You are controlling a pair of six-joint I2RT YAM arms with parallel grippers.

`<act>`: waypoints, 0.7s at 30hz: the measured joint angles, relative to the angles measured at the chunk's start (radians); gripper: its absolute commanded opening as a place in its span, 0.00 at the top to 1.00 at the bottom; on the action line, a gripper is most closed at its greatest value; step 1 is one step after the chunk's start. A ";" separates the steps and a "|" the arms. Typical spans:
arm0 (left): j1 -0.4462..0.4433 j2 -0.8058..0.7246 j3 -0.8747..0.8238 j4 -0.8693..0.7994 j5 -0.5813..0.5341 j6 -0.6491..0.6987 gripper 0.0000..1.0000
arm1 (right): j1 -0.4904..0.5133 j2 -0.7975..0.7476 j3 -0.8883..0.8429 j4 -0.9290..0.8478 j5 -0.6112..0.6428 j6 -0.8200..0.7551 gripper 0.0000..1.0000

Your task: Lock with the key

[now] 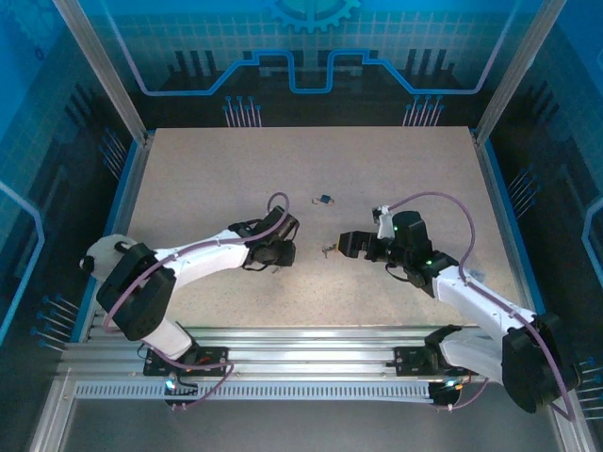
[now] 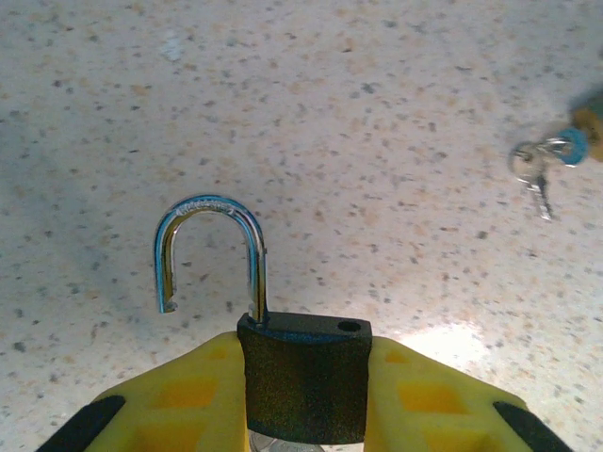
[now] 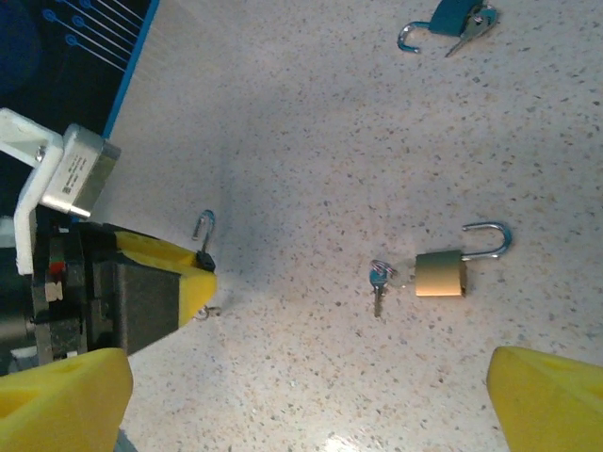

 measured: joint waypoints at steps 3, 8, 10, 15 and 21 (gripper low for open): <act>-0.010 -0.030 -0.023 0.036 0.039 0.014 1.00 | -0.003 0.015 0.000 0.022 -0.026 0.019 0.09; -0.035 -0.094 -0.073 0.106 0.106 0.038 1.00 | -0.013 0.050 0.000 0.040 -0.063 0.048 0.16; -0.043 -0.113 -0.088 0.133 0.133 0.044 1.00 | -0.016 0.067 0.000 0.046 -0.080 0.060 0.18; -0.061 -0.136 -0.104 0.185 0.184 0.063 1.00 | -0.020 0.107 0.000 0.082 -0.127 0.085 0.26; -0.098 -0.136 -0.104 0.217 0.215 0.086 1.00 | -0.020 0.153 0.000 0.119 -0.180 0.111 0.31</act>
